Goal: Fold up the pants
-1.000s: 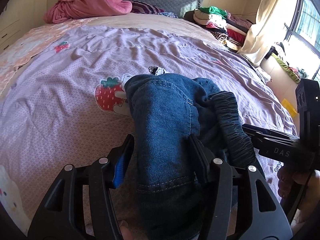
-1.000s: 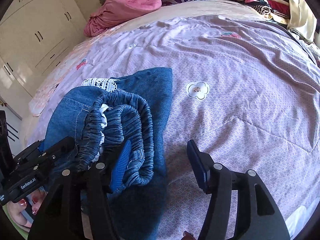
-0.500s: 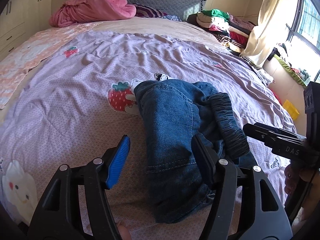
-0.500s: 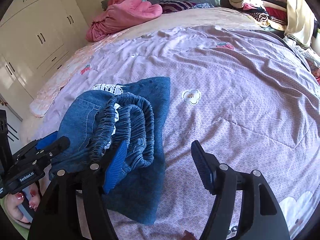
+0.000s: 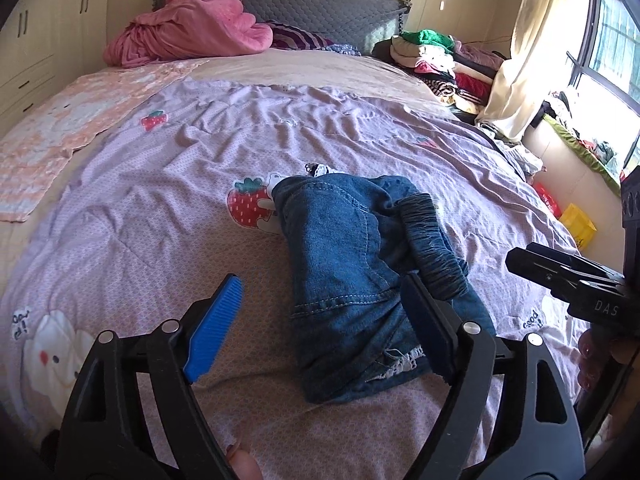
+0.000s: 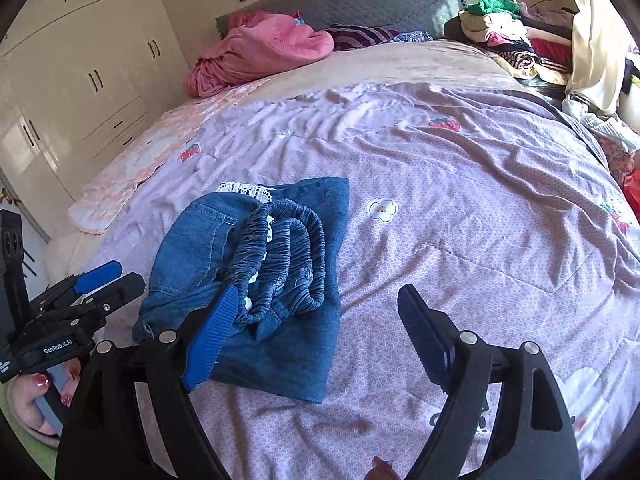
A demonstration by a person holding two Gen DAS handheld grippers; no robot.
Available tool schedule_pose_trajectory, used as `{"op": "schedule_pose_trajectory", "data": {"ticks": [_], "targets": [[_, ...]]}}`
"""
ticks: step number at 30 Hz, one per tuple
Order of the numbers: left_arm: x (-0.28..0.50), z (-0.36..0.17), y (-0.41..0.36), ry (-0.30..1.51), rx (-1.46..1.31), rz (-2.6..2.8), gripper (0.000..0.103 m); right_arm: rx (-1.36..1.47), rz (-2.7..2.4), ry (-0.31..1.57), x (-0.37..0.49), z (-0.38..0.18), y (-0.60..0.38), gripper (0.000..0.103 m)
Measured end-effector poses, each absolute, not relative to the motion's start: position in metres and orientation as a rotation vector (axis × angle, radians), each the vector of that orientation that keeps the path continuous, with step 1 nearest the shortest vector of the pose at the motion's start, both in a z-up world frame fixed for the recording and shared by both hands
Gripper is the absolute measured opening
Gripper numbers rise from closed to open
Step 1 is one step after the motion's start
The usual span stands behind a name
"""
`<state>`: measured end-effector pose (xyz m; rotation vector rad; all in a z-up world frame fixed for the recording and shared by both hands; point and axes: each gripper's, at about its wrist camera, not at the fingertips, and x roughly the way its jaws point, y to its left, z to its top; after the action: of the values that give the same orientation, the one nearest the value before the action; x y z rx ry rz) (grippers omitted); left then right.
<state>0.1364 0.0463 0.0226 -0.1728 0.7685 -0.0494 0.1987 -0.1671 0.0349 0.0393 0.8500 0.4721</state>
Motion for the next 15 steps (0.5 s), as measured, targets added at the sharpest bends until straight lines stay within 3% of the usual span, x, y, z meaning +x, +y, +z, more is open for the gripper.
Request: {"op": "schedule_pose_trajectory", "data": {"ticks": [3,15], "targets": [[0.128,0.025,0.046,0.769,-0.174,-0.050,0.080,0.034,0.479,0.837,0.187,0.040,-0.169,0.093],[0.095,0.033,0.043,0.765,-0.161,-0.058,0.093,-0.019,0.456,0.788,0.144,0.054,-0.171,0.098]]}}
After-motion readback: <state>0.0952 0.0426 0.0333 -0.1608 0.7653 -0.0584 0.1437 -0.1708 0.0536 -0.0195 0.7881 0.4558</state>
